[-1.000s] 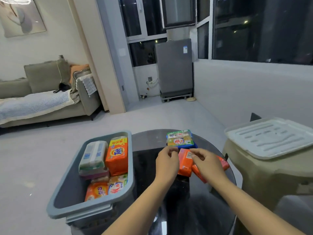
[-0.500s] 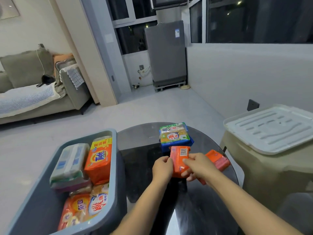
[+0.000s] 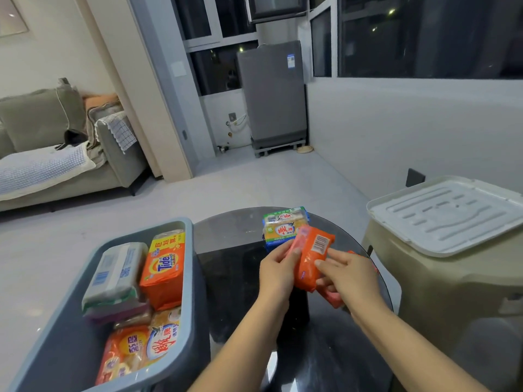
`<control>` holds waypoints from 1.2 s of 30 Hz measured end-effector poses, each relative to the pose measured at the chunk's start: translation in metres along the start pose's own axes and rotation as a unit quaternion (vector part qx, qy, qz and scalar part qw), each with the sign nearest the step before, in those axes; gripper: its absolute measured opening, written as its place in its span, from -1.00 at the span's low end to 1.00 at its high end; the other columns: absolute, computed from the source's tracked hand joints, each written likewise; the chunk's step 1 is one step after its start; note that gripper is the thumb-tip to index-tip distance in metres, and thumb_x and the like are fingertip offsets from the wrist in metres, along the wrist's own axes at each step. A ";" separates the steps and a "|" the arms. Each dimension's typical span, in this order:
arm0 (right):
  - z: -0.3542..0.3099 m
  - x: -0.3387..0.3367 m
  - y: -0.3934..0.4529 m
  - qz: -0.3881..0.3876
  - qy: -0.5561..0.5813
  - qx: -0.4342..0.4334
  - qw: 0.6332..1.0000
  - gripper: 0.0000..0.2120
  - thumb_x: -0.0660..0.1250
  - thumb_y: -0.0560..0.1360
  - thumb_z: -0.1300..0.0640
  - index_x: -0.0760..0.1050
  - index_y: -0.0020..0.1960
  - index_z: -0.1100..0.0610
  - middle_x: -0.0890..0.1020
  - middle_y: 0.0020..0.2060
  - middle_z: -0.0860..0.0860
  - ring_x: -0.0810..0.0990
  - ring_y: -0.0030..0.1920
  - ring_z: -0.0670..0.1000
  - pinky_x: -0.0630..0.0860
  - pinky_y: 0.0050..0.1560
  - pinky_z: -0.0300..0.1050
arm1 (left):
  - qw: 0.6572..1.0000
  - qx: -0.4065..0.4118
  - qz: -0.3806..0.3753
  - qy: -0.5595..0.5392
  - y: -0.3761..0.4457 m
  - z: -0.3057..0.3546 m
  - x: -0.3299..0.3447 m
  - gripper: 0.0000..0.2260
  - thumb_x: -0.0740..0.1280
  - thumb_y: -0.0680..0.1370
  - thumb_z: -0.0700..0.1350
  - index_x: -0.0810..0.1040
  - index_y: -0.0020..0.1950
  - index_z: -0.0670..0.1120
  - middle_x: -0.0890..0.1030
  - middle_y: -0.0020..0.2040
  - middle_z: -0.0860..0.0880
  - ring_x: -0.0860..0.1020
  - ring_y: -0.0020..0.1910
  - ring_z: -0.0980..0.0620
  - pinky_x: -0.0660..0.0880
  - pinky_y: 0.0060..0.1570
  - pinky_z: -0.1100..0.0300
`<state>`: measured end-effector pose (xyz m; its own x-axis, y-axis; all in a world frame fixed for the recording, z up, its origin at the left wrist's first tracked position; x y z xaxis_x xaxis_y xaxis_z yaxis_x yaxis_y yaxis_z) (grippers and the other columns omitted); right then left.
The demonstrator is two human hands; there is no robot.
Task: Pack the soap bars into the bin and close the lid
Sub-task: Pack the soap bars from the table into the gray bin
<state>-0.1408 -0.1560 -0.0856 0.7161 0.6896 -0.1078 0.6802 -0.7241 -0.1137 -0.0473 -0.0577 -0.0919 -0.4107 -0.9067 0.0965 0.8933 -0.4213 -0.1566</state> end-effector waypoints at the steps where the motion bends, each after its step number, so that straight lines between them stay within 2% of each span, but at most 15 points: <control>1: 0.001 -0.007 -0.002 0.026 -0.001 -0.003 1.000 -0.66 0.39 0.42 0.20 0.54 0.20 0.13 0.69 -0.25 -0.06 0.62 -0.46 -0.09 0.52 -0.44 -0.26 | 1.000 -0.001 -0.016 0.015 0.000 0.001 0.007 -0.83 0.36 0.52 -0.16 0.62 0.10 -0.04 0.70 -0.04 -0.04 0.68 -0.14 0.03 0.61 -0.21 0.20; 3: 0.005 -0.019 -0.004 0.068 -0.018 0.001 0.998 -0.63 0.43 0.39 0.16 0.55 0.19 0.13 0.70 -0.22 -0.09 0.67 -0.30 -0.03 0.63 -0.18 -0.05 | 0.997 -0.011 -0.052 0.052 0.000 0.000 0.020 -0.75 0.33 0.54 -0.12 0.57 0.21 -0.08 0.66 0.04 -0.05 0.65 -0.06 0.02 0.60 -0.05 0.14; 5: 0.010 -0.028 -0.006 0.089 -0.037 0.017 0.995 -0.58 0.45 0.36 0.13 0.53 0.21 0.14 0.70 -0.04 0.01 0.67 -0.09 0.04 0.58 0.06 0.12 | 0.991 -0.023 -0.081 0.104 -0.001 -0.004 0.030 -0.71 0.31 0.55 -0.07 0.55 0.26 -0.06 0.64 0.02 0.00 0.63 -0.05 0.05 0.59 0.03 0.12; 9: 0.021 -0.038 -0.009 0.106 -0.031 0.045 0.993 -0.56 0.43 0.36 0.15 0.51 0.23 0.17 0.65 0.09 0.09 0.61 0.08 0.09 0.51 0.18 0.13 | 0.978 -0.021 -0.102 0.178 0.000 -0.008 0.045 -0.69 0.28 0.56 -0.03 0.54 0.29 -0.04 0.63 0.16 -0.06 0.61 0.04 0.02 0.56 0.08 0.11; 11: 0.024 -0.041 -0.009 0.110 -0.030 0.051 0.992 -0.56 0.42 0.37 0.15 0.51 0.24 0.16 0.64 0.11 0.08 0.60 0.11 0.08 0.50 0.20 0.12 | 0.971 -0.017 -0.112 0.209 0.001 -0.008 0.050 -0.69 0.25 0.57 -0.01 0.53 0.30 -0.01 0.61 0.20 -0.06 0.60 0.05 0.03 0.54 0.02 0.17; 13: 0.024 -0.042 -0.008 0.114 -0.036 0.048 0.992 -0.58 0.41 0.38 0.15 0.51 0.23 0.17 0.65 0.10 0.08 0.59 0.11 0.08 0.49 0.21 0.12 | 0.968 -0.024 -0.119 0.221 0.002 -0.008 0.052 -0.68 0.23 0.58 0.01 0.50 0.32 0.00 0.59 0.22 -0.05 0.58 0.03 0.05 0.51 -0.04 0.23; 16: 0.026 -0.037 -0.007 0.115 -0.051 0.051 0.991 -0.52 0.41 0.39 0.12 0.44 0.29 0.14 0.61 0.14 0.11 0.55 0.16 0.14 0.49 0.19 0.18 | 0.963 -0.040 -0.125 0.234 0.003 -0.009 0.052 -0.66 0.20 0.59 0.03 0.47 0.35 0.01 0.56 0.25 -0.06 0.57 0.13 -0.01 0.50 0.03 0.17; 19: 0.035 -0.030 -0.007 0.109 -0.031 0.120 0.986 -0.44 0.40 0.39 -0.01 0.34 0.33 0.08 0.54 0.18 0.14 0.52 0.16 0.21 0.50 0.14 0.24 | 0.959 -0.055 -0.132 0.245 0.002 -0.009 0.052 -0.65 0.18 0.60 0.03 0.44 0.37 0.02 0.55 0.28 -0.07 0.56 0.17 -0.03 0.50 0.07 0.14; 21: 0.037 -0.027 -0.006 0.089 -0.009 0.151 0.984 -0.48 0.35 0.44 -0.04 0.33 0.33 0.11 0.56 0.15 0.15 0.55 0.11 0.21 0.52 0.13 0.22 | 0.956 -0.061 -0.138 0.250 0.000 -0.010 0.052 -0.64 0.18 0.60 0.03 0.42 0.39 0.03 0.55 0.28 -0.06 0.56 0.16 -0.02 0.51 0.10 0.13; 24: 0.035 -0.028 -0.007 0.056 0.012 0.157 0.986 -0.55 0.27 0.50 -0.03 0.37 0.34 0.12 0.58 0.13 0.16 0.58 0.08 0.20 0.53 0.13 0.19 | 0.956 -0.068 -0.133 0.251 -0.008 -0.009 0.048 -0.64 0.18 0.60 0.03 0.39 0.41 0.04 0.55 0.28 -0.05 0.55 0.07 0.05 0.49 -0.06 0.25; 26: 0.036 -0.028 -0.011 0.033 0.016 0.154 0.987 -0.58 0.23 0.53 -0.02 0.38 0.34 0.10 0.59 0.13 0.16 0.57 0.09 0.19 0.51 0.17 0.19 | 0.958 -0.065 -0.118 0.253 -0.016 -0.010 0.042 -0.63 0.18 0.60 0.02 0.39 0.41 0.03 0.54 0.29 -0.04 0.54 0.14 0.02 0.51 0.04 0.18; 28: 0.037 -0.026 -0.016 0.014 0.018 0.160 0.987 -0.62 0.20 0.55 0.00 0.41 0.33 0.08 0.61 0.10 0.16 0.57 0.08 0.19 0.50 0.17 0.17 | 0.959 -0.050 -0.097 0.261 -0.027 -0.010 0.035 -0.64 0.19 0.60 0.02 0.41 0.40 0.04 0.56 0.28 -0.03 0.54 0.21 -0.02 0.49 0.22 0.04; 29: 0.036 -0.023 -0.020 0.004 0.027 0.163 0.986 -0.64 0.19 0.56 0.02 0.42 0.32 0.08 0.61 0.08 0.16 0.57 0.06 0.19 0.52 0.12 0.15 | 0.958 -0.036 -0.083 0.273 -0.033 -0.009 0.030 -0.64 0.19 0.60 0.02 0.42 0.40 0.05 0.57 0.27 -0.02 0.54 0.21 -0.02 0.48 0.24 0.02; 32: 0.031 -0.013 -0.033 -0.029 0.070 0.169 0.983 -0.68 0.14 0.58 0.13 0.42 0.32 0.12 0.60 -0.01 0.14 0.57 -0.02 0.15 0.50 -0.13 -0.03 | 0.950 0.016 -0.037 0.309 -0.051 0.000 0.015 -0.65 0.20 0.59 0.01 0.42 0.39 0.09 0.60 0.24 0.02 0.57 0.16 0.04 0.52 0.17 0.09; 36: 0.011 0.002 -0.053 -0.069 0.118 0.133 0.982 -0.68 0.12 0.59 0.19 0.41 0.31 0.15 0.62 -0.12 0.08 0.57 -0.11 0.05 0.46 -0.21 -0.11 | 0.953 0.075 -0.005 0.293 -0.076 0.026 -0.009 -0.68 0.23 0.58 0.01 0.48 0.34 0.10 0.65 0.13 0.05 0.61 0.06 0.10 0.56 0.10 0.11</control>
<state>-0.1773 -0.1157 -0.0905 0.6581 0.7369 0.1544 0.7303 -0.5748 -0.3692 -0.1066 -0.0170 -0.0558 -0.4121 -0.7776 -0.4749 0.8865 -0.4625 -0.0120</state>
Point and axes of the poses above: each hand's wrist, its own y-axis towards the middle knuckle, its own x-axis out of the palm, z = x × y, the point moved 4 cm from there along y, towards the middle knuckle
